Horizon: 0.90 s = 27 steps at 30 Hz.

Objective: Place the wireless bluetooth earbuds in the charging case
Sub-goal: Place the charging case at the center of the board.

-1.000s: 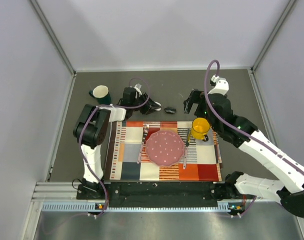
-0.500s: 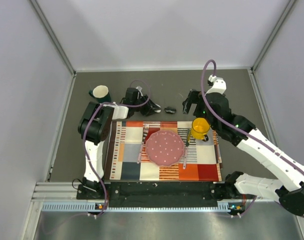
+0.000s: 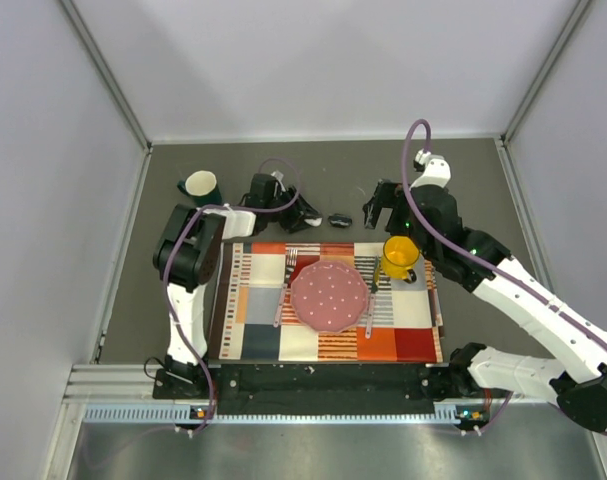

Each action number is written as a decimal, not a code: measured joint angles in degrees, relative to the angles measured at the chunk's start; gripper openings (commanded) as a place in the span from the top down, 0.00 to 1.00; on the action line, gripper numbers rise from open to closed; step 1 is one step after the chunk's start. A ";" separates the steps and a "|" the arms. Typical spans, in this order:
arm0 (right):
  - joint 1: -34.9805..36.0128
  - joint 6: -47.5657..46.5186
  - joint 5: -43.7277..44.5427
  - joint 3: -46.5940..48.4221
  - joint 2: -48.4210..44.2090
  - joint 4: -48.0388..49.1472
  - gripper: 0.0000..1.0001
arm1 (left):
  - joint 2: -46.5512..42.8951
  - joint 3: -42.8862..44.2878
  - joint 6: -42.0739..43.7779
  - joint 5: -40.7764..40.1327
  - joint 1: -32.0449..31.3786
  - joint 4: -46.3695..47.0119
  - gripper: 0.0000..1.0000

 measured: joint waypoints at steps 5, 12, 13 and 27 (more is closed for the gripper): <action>0.00 0.07 -0.92 0.00 0.00 0.00 0.01 | -1.36 0.00 2.58 -1.86 0.00 -3.08 0.48; 0.00 0.83 -2.29 0.00 0.00 0.00 0.01 | -4.28 -0.44 7.54 -5.90 0.00 -8.72 0.48; 0.00 1.01 -2.40 0.00 0.00 0.00 0.01 | -4.59 -0.44 8.35 -6.45 0.00 -9.44 0.48; -0.02 0.92 -2.64 0.02 0.39 -0.04 0.01 | -13.29 -0.44 18.64 -16.61 0.00 -22.01 0.46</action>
